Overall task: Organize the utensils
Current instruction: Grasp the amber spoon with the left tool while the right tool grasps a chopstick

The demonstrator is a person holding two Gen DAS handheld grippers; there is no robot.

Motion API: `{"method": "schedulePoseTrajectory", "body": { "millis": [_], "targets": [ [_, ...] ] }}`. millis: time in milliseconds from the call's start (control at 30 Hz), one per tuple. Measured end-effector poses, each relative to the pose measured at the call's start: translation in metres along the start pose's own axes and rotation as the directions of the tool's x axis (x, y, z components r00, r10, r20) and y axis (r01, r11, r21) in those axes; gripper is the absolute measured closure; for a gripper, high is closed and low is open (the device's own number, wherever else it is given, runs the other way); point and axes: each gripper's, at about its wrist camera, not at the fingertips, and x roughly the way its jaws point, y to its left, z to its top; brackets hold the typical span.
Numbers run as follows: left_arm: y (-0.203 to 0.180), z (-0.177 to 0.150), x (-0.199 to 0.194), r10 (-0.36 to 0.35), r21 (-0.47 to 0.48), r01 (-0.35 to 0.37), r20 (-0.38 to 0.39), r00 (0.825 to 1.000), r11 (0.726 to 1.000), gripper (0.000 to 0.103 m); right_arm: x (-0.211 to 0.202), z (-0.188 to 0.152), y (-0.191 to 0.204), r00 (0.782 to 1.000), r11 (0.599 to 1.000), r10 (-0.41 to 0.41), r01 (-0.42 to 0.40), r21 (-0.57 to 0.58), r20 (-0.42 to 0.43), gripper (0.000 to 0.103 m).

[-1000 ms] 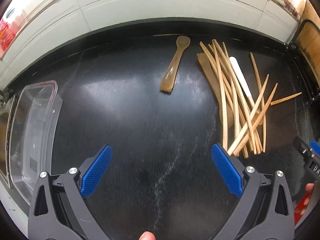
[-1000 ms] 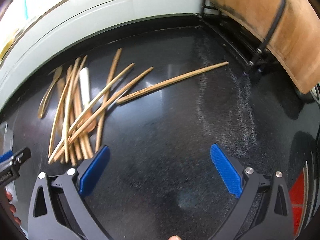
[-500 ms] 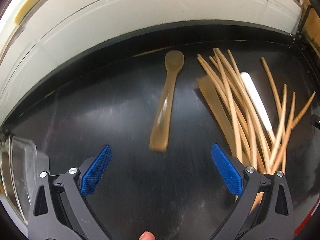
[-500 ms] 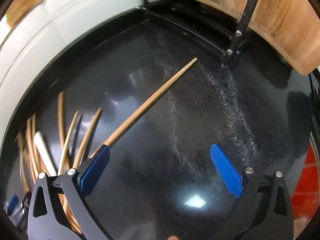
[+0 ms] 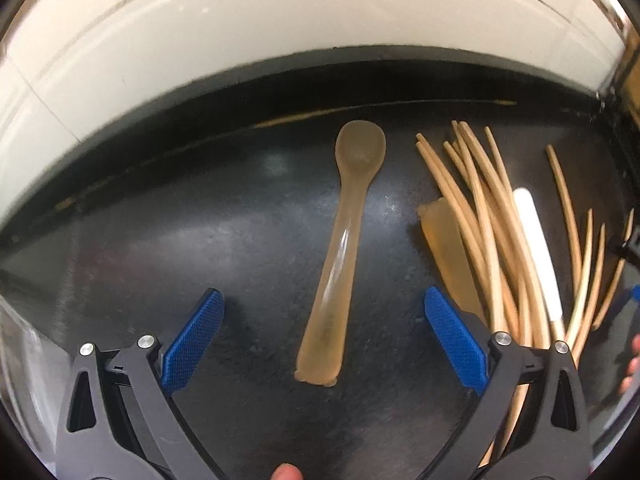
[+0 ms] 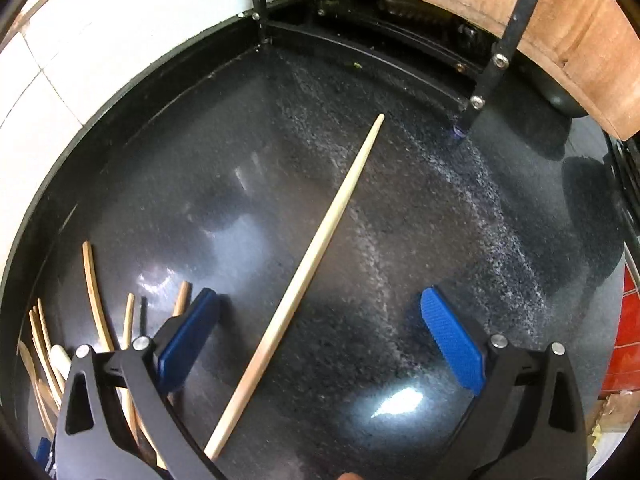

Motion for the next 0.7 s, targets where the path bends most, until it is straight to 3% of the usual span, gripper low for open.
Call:
{"method": "schedulePoseTrajectory", "body": {
  "millis": [233,467,500,533,567,600,700],
  "targets": [
    [0.001,0.006,0.002,-0.002,0.017,0.002,0.025,1.000,1.000,0.005,0.019,0.000,0.003,0.998,1.000,0.012,-0.011,-0.028,0.054,0.005],
    [-0.012,0.006,-0.001,-0.017,0.048,0.013,0.083,0.996,0.999,0.008,0.033,0.001,0.014,0.999,0.997,0.033,-0.030,-0.073,0.030,0.005],
    [-0.013,0.005,-0.004,-0.022,0.056,0.016,0.102,0.995,0.998,0.013,0.035,0.001,0.017,0.998,0.995,0.049,-0.046,-0.093,0.039,0.014],
    [-0.016,0.002,-0.008,-0.029,0.074,0.019,0.129,0.991,0.997,0.040,0.034,-0.001,0.015,0.995,0.990,0.069,-0.060,-0.126,0.068,0.028],
    [-0.020,0.001,-0.013,-0.038,0.110,0.019,0.166,0.985,0.994,0.089,0.031,-0.002,0.020,0.991,0.983,0.092,-0.075,-0.169,0.095,0.078],
    [-0.022,-0.001,-0.015,-0.028,0.132,0.005,0.170,0.985,0.991,0.090,0.033,-0.002,0.027,0.988,0.973,0.132,-0.114,-0.198,0.082,0.093],
    [-0.027,-0.001,-0.015,-0.027,0.184,-0.009,0.192,0.981,0.983,0.091,0.038,-0.003,0.037,0.978,0.954,0.204,-0.188,-0.233,0.049,0.095]
  ]
}}
